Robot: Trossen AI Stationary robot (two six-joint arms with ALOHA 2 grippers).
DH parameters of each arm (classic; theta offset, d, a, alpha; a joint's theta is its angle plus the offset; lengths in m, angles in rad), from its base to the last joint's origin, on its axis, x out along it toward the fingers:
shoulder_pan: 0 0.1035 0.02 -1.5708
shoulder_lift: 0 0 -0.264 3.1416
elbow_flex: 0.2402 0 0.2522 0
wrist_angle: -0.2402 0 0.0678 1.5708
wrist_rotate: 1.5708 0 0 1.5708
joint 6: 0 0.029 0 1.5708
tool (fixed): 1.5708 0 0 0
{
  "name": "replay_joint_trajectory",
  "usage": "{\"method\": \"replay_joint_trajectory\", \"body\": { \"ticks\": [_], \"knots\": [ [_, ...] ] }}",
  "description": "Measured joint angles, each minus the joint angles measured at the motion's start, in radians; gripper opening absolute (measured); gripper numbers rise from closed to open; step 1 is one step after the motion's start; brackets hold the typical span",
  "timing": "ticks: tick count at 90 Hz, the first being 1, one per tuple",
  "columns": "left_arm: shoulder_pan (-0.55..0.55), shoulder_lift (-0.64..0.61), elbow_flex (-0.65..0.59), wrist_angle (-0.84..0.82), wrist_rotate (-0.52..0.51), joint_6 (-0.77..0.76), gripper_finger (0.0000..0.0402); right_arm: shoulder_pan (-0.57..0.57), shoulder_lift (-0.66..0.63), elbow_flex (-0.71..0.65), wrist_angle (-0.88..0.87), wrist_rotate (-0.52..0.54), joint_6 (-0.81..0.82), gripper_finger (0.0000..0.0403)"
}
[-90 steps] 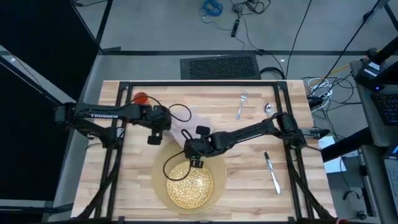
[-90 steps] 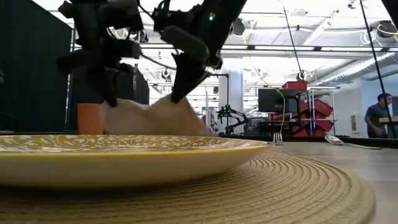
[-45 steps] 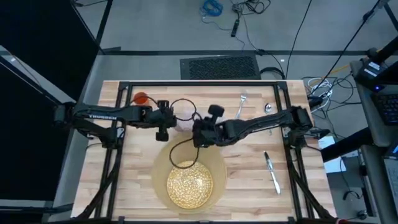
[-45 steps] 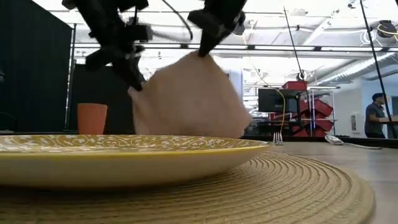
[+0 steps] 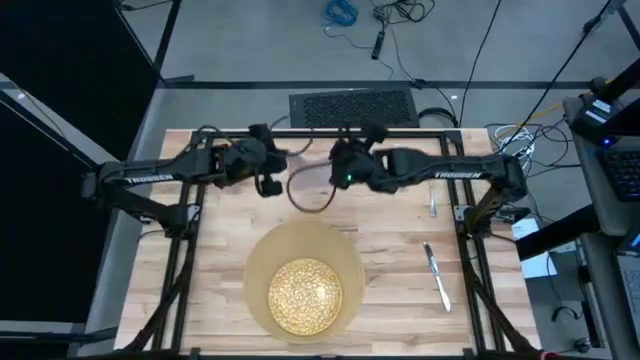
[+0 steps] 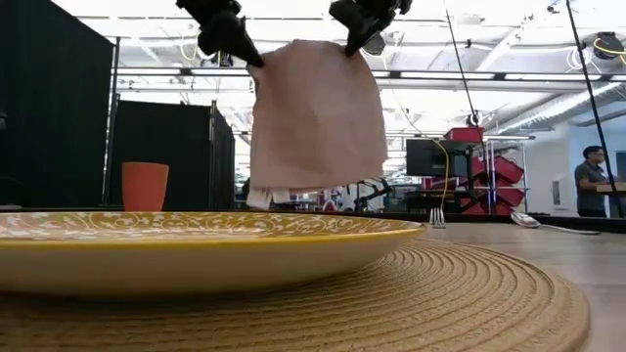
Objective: Set table place
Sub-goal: Fold the light orange napkin on the table
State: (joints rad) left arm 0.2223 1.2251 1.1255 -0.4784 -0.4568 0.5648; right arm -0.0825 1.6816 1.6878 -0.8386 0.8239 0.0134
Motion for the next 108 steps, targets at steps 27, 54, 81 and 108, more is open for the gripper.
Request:
{"method": "replay_joint_trajectory", "body": {
  "ticks": [27, 54, 81, 108],
  "knots": [
    [0.078, 0.001, -0.031, -0.069, 0.045, -0.010, 0.0000, -0.080, -0.001, -0.059, 0.058, -0.152, -0.009, 0.0000],
    [0.048, 0.001, -0.108, -0.137, 0.226, -0.134, 0.0000, -0.021, 0.000, -0.242, 0.091, -0.266, 0.189, 0.0000],
    [-0.061, 0.001, -0.174, -0.178, 0.304, -0.262, 0.0000, 0.078, 0.000, -0.298, 0.087, -0.346, 0.362, 0.0000],
    [-0.149, 0.015, -0.264, -0.134, 0.308, -0.344, 0.0000, 0.154, 0.016, -0.298, 0.070, -0.406, 0.511, 0.0000]
  ]
}}
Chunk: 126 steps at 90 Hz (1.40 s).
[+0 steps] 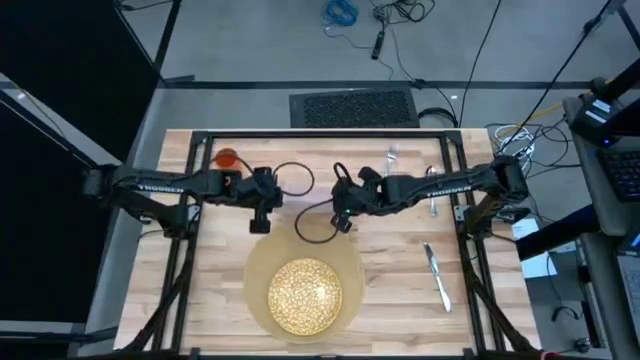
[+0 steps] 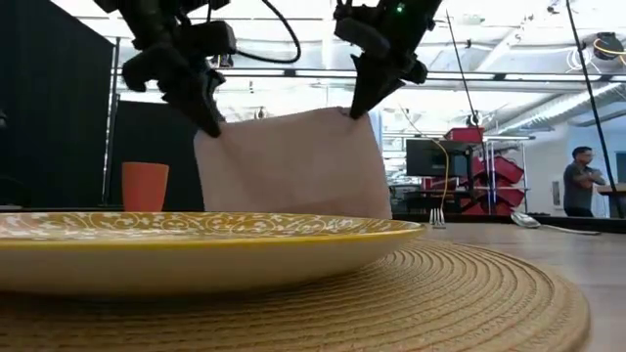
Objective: Set table place
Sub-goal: Fold the light orange napkin on the table
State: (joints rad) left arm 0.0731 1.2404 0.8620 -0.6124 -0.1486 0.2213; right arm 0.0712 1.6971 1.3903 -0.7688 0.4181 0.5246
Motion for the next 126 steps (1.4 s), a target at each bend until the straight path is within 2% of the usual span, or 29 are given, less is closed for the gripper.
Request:
{"method": "replay_joint_trajectory", "body": {
  "ticks": [17, 33, 69, 99, 126],
  "knots": [
    [-0.039, 0.000, -0.018, 0.017, 0.000, -0.025, 0.0000, 0.038, 0.067, 0.000, -0.030, -0.081, 0.089, 0.0000],
    [-0.046, 0.008, -0.017, 0.046, -0.001, -0.007, 0.0000, 0.037, 0.116, 0.000, -0.016, -0.067, 0.101, 0.0000],
    [0.092, 0.149, -0.016, 0.126, 0.005, 0.085, 0.0000, -0.049, 0.118, -0.001, -0.111, -0.048, 0.124, 0.0000],
    [0.164, 0.202, -0.016, 0.195, 0.091, 0.155, 0.0000, -0.097, 0.117, -0.098, -0.043, -0.111, 0.113, 0.0000],
    [0.193, 0.247, -0.015, 0.206, 0.094, 0.162, 0.0000, -0.137, 0.117, -0.113, 0.007, -0.111, 0.033, 0.0000]
  ]
}}
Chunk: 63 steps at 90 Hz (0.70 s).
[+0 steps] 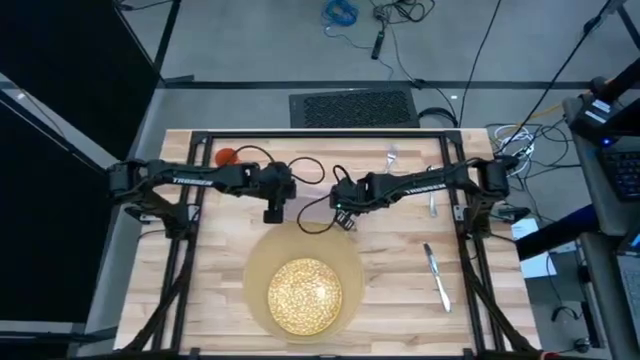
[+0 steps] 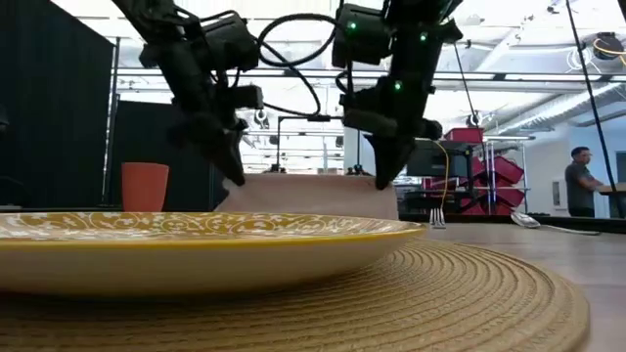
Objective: Set table place
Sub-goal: Fold the light orange napkin on the table
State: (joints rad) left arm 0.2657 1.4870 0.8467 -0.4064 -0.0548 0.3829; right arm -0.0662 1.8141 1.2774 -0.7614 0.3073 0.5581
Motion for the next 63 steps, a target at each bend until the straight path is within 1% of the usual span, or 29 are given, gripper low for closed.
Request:
{"method": "replay_joint_trajectory", "body": {
  "ticks": [21, 37, 47, 63],
  "knots": [
    [0.000, 0.000, -0.002, 0.011, -0.009, -0.027, 0.0000, -0.001, 0.000, 0.000, 0.022, 0.001, -0.071, 0.0004],
    [0.004, 0.000, -0.002, 0.018, -0.015, -0.029, 0.0005, -0.009, 0.000, 0.000, 0.025, 0.005, -0.081, 0.0034],
    [0.002, 0.000, -0.002, 0.022, -0.015, -0.028, 0.0031, -0.013, 0.000, 0.000, 0.024, 0.005, -0.081, 0.0066],
    [0.003, 0.000, -0.002, 0.022, -0.030, -0.029, 0.0103, -0.013, 0.000, 0.000, 0.025, 0.008, -0.083, 0.0121]
  ]
}}
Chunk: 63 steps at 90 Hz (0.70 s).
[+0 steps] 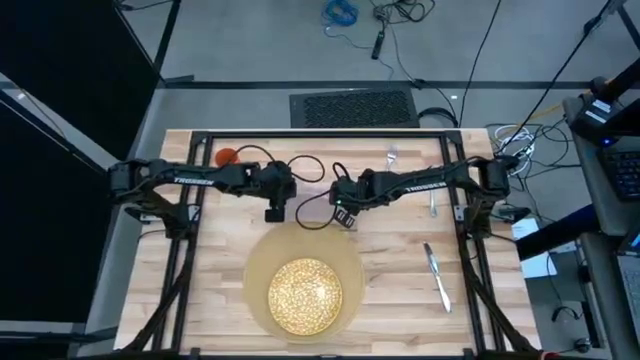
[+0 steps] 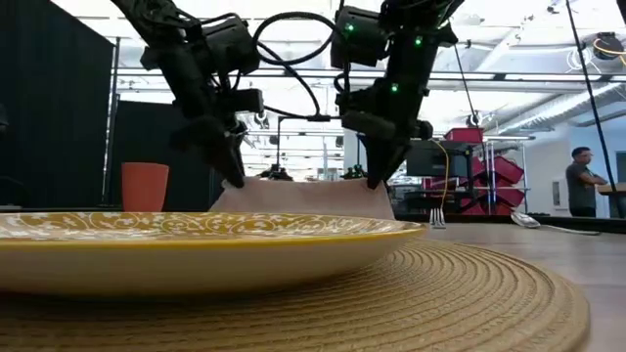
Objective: Set table place
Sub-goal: Fold the light orange napkin on the table
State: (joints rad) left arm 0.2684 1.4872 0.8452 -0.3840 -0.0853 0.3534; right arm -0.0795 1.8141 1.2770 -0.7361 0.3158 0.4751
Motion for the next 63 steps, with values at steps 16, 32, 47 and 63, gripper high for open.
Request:
{"method": "replay_joint_trajectory", "body": {
  "ticks": [16, 32, 47, 63],
  "knots": [
    [0.000, 0.000, 0.000, 0.007, -0.179, -0.095, 0.0169, 0.000, 0.000, 0.000, -0.003, 0.090, -0.007, 0.0164],
    [0.001, 0.000, 0.000, 0.002, -0.312, -0.110, 0.0187, 0.000, 0.000, 0.000, -0.001, 0.188, -0.051, 0.0187],
    [0.000, 0.000, 0.000, 0.004, -0.312, -0.108, 0.0188, -0.011, 0.000, 0.000, 0.002, 0.181, -0.066, 0.0191],
    [0.000, -0.001, 0.000, 0.013, -0.291, -0.090, 0.0188, -0.008, 0.000, 0.000, 0.003, 0.053, -0.044, 0.0183]
  ]
}}
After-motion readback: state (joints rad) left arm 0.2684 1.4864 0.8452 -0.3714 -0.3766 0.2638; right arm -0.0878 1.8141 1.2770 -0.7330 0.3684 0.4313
